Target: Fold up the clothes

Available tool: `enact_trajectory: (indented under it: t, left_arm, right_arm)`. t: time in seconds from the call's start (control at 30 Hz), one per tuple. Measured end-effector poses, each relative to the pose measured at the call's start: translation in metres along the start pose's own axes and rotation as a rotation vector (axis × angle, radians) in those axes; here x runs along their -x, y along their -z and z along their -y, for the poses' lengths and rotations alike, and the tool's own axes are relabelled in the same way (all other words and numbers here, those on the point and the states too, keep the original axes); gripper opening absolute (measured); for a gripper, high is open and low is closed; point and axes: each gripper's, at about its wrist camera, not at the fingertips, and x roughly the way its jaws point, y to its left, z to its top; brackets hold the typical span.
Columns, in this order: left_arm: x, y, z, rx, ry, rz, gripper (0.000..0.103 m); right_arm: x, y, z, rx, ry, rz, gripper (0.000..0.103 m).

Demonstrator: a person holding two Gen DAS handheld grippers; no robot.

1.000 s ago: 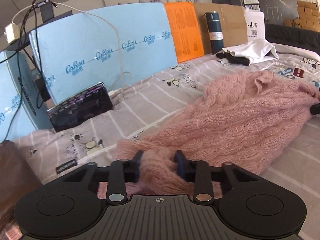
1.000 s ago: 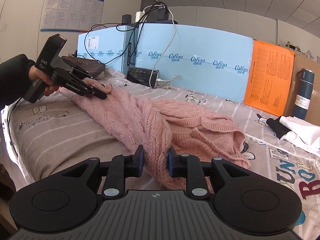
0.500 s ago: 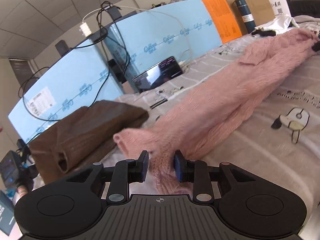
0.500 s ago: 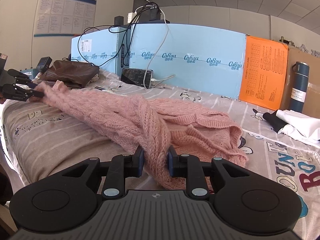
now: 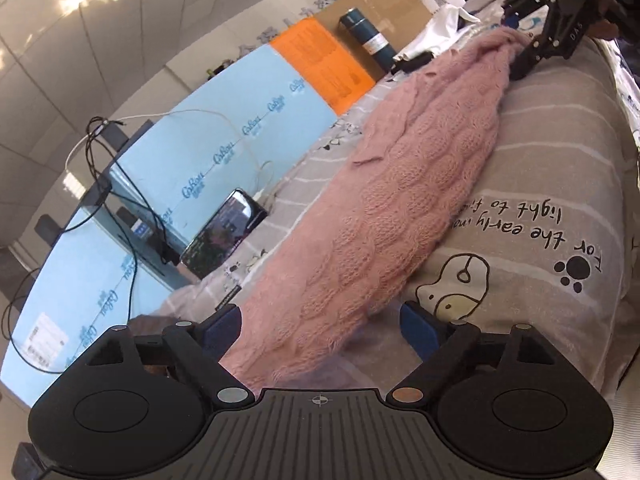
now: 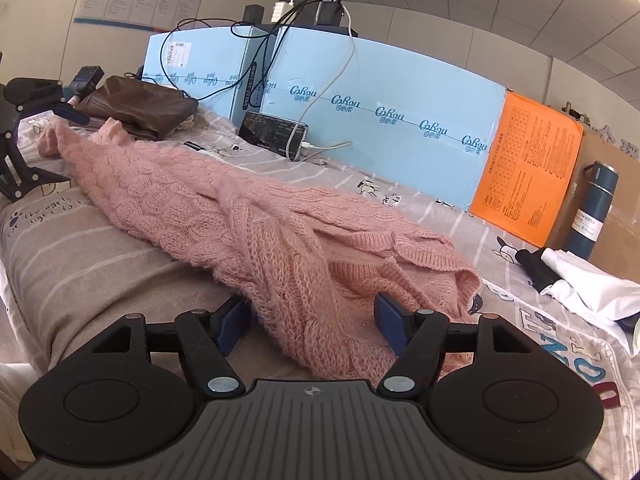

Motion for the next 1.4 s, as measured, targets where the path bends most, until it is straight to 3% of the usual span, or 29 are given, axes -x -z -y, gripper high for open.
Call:
enact_trajectory:
  t: [0.03, 0.07, 0.1, 0.13, 0.17, 0.23, 0.33, 0.43, 0.6, 0.63, 0.67, 0.7, 0.73, 0.77, 0.87, 0.93, 1.0, 1.03, 1.1, 1.2, 1.3, 1.4]
  left_arm:
    - [-0.002, -0.001, -0.003, 0.005, 0.008, -0.003, 0.082]
    - [-0.004, -0.001, -0.006, 0.011, 0.015, -0.007, 0.069]
    - [-0.003, -0.001, -0.008, 0.010, 0.013, -0.008, 0.030]
    - [-0.001, 0.000, -0.009, 0.009, 0.008, -0.009, 0.009]
    - [0.000, 0.001, -0.011, 0.007, 0.004, -0.009, 0.009]
    - [0.015, 0.001, -0.017, 0.078, 0.016, 0.037, 0.009]
    - [0.045, -0.002, -0.020, 0.150, 0.020, 0.097, 0.009]
    - [0.069, 0.002, -0.015, 0.232, 0.086, 0.099, 0.009]
    - [0.067, 0.025, 0.000, 0.331, 0.197, -0.072, 0.015]
    - [0.070, 0.028, 0.000, 0.360, 0.201, -0.066, 0.017]
    - [0.074, 0.030, -0.004, 0.397, 0.211, -0.053, 0.022]
    - [0.080, 0.031, -0.011, 0.445, 0.257, -0.028, 0.044]
    - [0.086, 0.032, -0.017, 0.468, 0.292, 0.021, 0.073]
    - [0.093, 0.032, -0.023, 0.489, 0.293, 0.083, 0.079]
    - [0.102, 0.031, -0.050, 0.576, 0.243, 0.258, 0.081]
    - [0.093, 0.036, -0.071, 0.682, 0.137, 0.297, 0.087]
    - [0.076, 0.043, -0.092, 0.811, 0.026, 0.277, 0.089]
    - [0.063, 0.048, -0.103, 0.876, -0.020, 0.230, 0.089]
    - [0.032, 0.057, -0.121, 0.979, -0.111, 0.091, 0.089]
    - [-0.017, 0.071, -0.148, 1.086, -0.184, -0.109, 0.089]
    - [-0.055, 0.079, -0.163, 1.125, -0.136, -0.225, 0.089]
    - [-0.084, 0.076, -0.160, 1.067, -0.113, -0.312, 0.088]
  right_arm:
    - [-0.001, -0.001, -0.002, 0.017, -0.002, 0.000, 0.067]
    - [-0.002, -0.003, -0.003, 0.024, -0.010, 0.002, 0.065]
    - [-0.002, -0.004, -0.003, 0.031, -0.018, 0.004, 0.064]
    - [-0.003, -0.006, -0.004, 0.038, -0.026, 0.006, 0.055]
    - [-0.003, -0.007, -0.003, 0.039, -0.041, 0.009, 0.035]
    - [0.002, -0.009, 0.005, 0.000, -0.082, 0.037, 0.024]
    - [0.017, -0.011, 0.022, -0.094, -0.122, 0.099, 0.021]
    - [0.034, -0.012, 0.027, -0.107, -0.131, 0.112, 0.021]
    - [0.037, -0.001, 0.015, -0.046, -0.141, -0.026, 0.023]
    - [0.038, 0.002, 0.011, -0.033, -0.150, -0.046, 0.027]
    - [0.042, 0.004, 0.009, -0.021, -0.157, -0.046, 0.038]
    - [0.047, 0.004, 0.007, -0.013, -0.169, -0.026, 0.047]
    - [0.054, 0.003, 0.008, -0.010, -0.186, 0.003, 0.063]
    - [0.063, 0.000, 0.011, -0.022, -0.214, 0.055, 0.068]
    - [0.077, -0.011, 0.034, -0.129, -0.277, 0.208, 0.073]
    - [0.073, -0.017, 0.054, -0.216, -0.271, 0.268, 0.080]
    - [0.055, -0.025, 0.077, -0.329, -0.202, 0.259, 0.083]
    - [0.043, -0.028, 0.089, -0.391, -0.154, 0.236, 0.083]
    - [0.014, -0.033, 0.112, -0.494, -0.073, 0.166, 0.083]
    - [-0.033, -0.035, 0.141, -0.597, -0.008, 0.052, 0.083]
    - [-0.077, -0.037, 0.161, -0.662, 0.023, -0.053, 0.083]
    - [-0.115, -0.040, 0.166, -0.687, 0.004, -0.143, 0.083]
